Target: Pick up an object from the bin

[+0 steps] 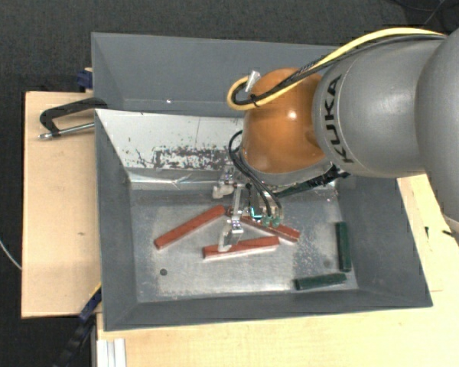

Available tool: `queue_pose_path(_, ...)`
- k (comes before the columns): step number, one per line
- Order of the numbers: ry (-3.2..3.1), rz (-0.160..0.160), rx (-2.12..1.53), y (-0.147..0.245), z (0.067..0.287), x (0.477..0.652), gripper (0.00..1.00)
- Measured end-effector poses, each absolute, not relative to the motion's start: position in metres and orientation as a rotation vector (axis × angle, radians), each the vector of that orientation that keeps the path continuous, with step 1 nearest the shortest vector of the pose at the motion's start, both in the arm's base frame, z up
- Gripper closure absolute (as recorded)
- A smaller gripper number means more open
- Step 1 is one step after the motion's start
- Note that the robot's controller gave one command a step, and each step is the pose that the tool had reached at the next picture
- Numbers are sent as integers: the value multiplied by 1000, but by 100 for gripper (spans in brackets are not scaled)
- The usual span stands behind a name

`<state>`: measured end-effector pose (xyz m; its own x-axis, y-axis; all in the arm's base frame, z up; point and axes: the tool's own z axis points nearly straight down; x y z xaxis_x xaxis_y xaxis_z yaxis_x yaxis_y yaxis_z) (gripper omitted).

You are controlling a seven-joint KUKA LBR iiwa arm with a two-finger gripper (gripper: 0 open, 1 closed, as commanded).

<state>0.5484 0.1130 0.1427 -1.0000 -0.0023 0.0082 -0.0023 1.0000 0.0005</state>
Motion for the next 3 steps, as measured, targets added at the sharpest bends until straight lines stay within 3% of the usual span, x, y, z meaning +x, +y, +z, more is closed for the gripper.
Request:
queue_pose_path(1,-3141,-2,1,113,147,550,0)
queue_pose_path(2,-3135,-3,248,133,79,602,100)
queue_pose_path(3,-3136,-4,248,133,79,602,100)
